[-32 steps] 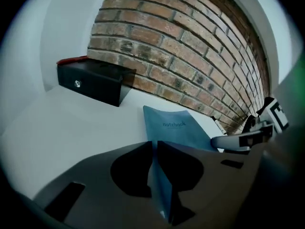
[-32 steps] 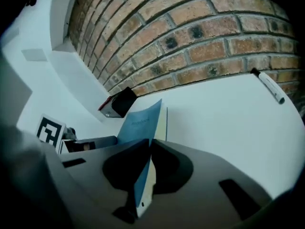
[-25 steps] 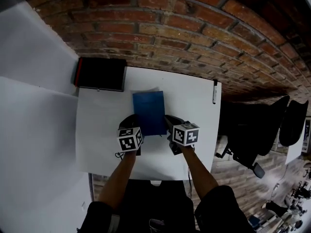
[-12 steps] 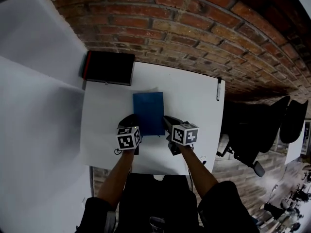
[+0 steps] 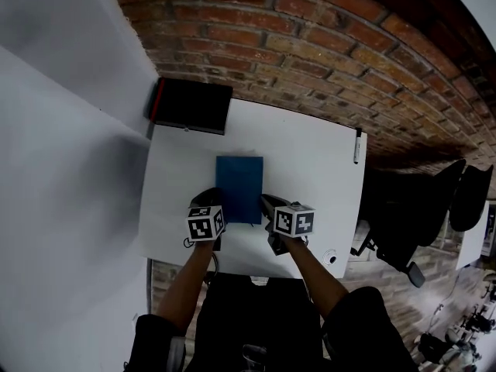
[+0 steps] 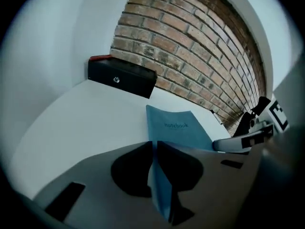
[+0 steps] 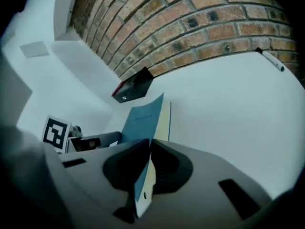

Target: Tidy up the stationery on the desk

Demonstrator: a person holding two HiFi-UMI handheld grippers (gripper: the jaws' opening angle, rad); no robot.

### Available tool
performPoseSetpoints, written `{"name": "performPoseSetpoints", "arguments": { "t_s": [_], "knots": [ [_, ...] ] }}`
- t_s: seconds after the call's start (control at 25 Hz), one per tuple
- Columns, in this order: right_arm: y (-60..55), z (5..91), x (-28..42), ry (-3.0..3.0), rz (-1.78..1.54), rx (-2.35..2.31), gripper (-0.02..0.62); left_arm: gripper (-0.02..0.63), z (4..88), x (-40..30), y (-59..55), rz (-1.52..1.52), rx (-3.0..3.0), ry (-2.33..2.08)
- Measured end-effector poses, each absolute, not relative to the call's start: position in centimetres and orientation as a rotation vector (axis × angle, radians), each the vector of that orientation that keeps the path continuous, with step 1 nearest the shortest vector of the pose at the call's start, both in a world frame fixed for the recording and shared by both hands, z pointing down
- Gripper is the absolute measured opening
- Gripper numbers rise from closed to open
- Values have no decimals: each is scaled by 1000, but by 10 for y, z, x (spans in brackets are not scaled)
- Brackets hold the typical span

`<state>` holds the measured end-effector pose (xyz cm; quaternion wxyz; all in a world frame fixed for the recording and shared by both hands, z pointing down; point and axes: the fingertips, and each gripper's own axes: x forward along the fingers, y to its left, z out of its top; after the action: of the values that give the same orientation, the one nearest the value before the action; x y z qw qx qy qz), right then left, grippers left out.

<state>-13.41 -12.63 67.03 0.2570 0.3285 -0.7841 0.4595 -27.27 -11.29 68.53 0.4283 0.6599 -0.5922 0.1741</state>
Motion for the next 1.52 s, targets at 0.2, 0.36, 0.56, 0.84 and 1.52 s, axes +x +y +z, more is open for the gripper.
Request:
{"name": "performPoseSetpoints", "arguments": {
  "t_s": [0.2,0.36,0.56,0.84,1.52],
  "knots": [
    [-112,672,-148,-2120,1259,855,32,43,686,-287,-101,433,1646,-1467],
    [-103,672,-161,-2108,1297,844,32,43,685,-299,-95,428,1649,-1458],
    [-95,672,-176,-2097,1321,860,31,41,683,-315,-86,438,1652,-1457],
    [-73,676,-194,-2058,1346,847,31,41,684,-334,-69,454,1645,-1456],
    [-36,682,-231,-2008,1389,760,29,41,688,-372,-40,491,1647,-1461]
  ]
}}
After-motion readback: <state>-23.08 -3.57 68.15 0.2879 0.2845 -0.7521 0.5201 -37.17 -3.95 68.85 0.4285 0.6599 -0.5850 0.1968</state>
